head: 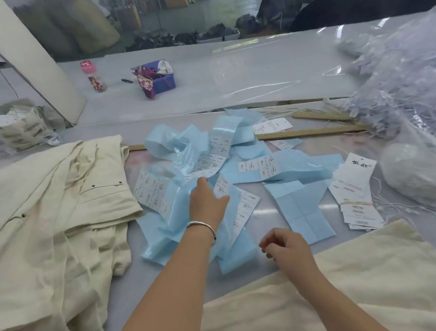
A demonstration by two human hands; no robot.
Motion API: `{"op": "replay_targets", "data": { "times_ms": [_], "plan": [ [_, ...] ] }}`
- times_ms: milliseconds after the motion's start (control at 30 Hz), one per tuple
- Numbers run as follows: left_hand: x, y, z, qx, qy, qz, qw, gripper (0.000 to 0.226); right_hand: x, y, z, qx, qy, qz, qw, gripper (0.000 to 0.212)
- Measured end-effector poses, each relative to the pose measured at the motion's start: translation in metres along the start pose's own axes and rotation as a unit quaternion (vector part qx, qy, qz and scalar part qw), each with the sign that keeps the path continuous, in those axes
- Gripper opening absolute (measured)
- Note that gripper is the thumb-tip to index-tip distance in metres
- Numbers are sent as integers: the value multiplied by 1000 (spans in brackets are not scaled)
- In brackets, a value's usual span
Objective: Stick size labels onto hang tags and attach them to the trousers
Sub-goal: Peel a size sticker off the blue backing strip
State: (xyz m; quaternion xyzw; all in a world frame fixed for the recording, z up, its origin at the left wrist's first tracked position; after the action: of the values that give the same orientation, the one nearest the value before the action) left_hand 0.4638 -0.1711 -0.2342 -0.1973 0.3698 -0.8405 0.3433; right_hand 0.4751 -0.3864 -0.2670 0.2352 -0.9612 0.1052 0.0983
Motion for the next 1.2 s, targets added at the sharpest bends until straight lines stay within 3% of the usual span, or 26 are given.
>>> {"op": "replay_targets", "data": {
  "times_ms": [67,133,233,367,500,667,800,900,1033,1200],
  "plan": [
    [-12,9,-7,-12,-17,-29,999,47,-8,3,2,2,9,5,1000,33],
    [-17,12,-12,8,-23,-52,998,25,-15,6,-5,-1,-1,15,1000,31],
    [-4,13,-16,197,-46,-100,974,12,-26,11,-31,11,-70,42,997,27],
    [25,8,-11,397,-20,-188,898,39,-37,28,-79,64,-203,55,976,18],
    [41,2,-4,460,32,-246,853,51,-42,43,-106,192,-255,74,945,26],
    [48,-2,-6,454,45,-255,852,51,-44,48,-112,214,-243,76,943,23],
    [45,-6,-6,460,33,-237,855,37,-44,46,-113,223,-244,75,941,17],
    [40,-10,-7,473,-19,-216,854,32,-43,46,-113,223,-256,57,939,11],
    [31,-16,-13,413,-68,-151,896,24,-41,48,-116,231,-287,47,928,9],
    [28,-16,-13,445,-109,-147,877,12,-31,42,-121,220,-321,100,916,10]
  ]
}}
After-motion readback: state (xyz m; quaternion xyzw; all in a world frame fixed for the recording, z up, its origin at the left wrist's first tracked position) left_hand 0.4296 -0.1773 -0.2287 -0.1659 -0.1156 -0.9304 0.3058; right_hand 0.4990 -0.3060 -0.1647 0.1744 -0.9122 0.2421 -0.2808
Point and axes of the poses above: each hand's wrist, its own x-axis away from the middle knuckle, its own y-axis out of the palm, z = x × y, the point moved 6 cm from there along -x, towards the middle knuckle, and after that the axes turned 10 degrees about -x, right-handed, at the moved point
